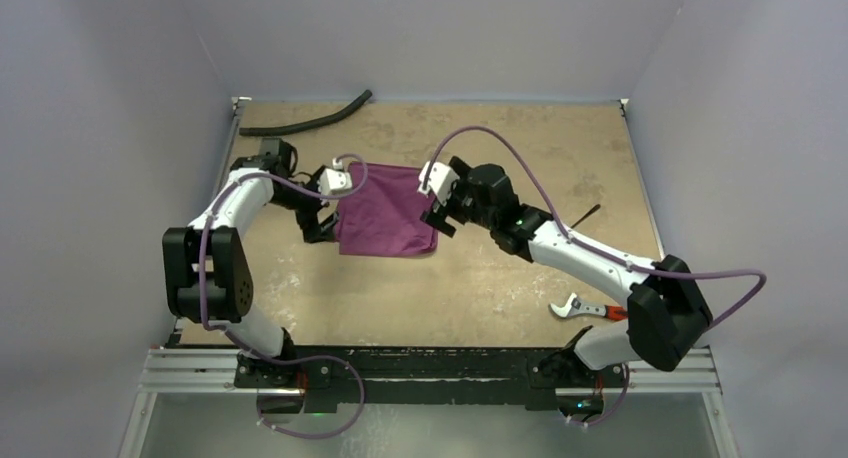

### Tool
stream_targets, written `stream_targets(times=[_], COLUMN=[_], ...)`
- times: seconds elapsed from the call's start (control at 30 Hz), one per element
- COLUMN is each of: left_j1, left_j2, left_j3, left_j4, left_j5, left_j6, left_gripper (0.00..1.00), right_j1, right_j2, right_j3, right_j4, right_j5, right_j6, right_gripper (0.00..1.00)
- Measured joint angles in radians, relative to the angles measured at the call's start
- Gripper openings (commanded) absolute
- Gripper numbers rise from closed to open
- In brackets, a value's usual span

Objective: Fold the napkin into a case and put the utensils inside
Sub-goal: Pick up the lower triangle-folded napkin from the center of the board.

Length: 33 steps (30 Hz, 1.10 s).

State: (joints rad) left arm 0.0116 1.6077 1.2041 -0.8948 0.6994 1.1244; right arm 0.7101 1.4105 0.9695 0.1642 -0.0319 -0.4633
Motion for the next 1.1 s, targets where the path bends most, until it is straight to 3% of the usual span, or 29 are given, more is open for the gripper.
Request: stream_targets(times=[0.13,0.33,0.7,0.8,0.97,1.1], left_j1=[-0.037,-0.127,-0.137,-0.137,-0.137,-0.137], left_j2=[0.013,0.032,0.172,0.19,0.225,0.249], left_j3=[-0.085,-0.095,-0.109,-0.101,-0.063,-0.036], left_j4=[-0.008,0.051,0.14,0.129,0.123,0.13], left_j5=[-0.038,-0.081,-0.149,-0.144,-0.137,-0.137], left_j6=[0.099,0.186,0.298,0.297,0.288,0.274], left_gripper=[0.96,0.96,0.89,0.81,0.56,0.43], right_j1=[0.016,0.047,0.054,0.054,0.054,0.054], right_j2=[0.011,0.146,0.306,0.319,0.346,0.396], right_j3=[-0.068,-0.081,-0.1,-0.095,-0.068,-0.004], right_j4=[-0.058,-0.062,0.058,0.082,0.087,0.069], right_j5=[-0.084,-0.138,-0.17,-0.171,-0.172,-0.186], right_j6=[-0.102,-0.187,-0.234,-0.24,-0.249,-0.246], right_gripper=[0.98,0.94,0.9,0.89,0.83,0.79])
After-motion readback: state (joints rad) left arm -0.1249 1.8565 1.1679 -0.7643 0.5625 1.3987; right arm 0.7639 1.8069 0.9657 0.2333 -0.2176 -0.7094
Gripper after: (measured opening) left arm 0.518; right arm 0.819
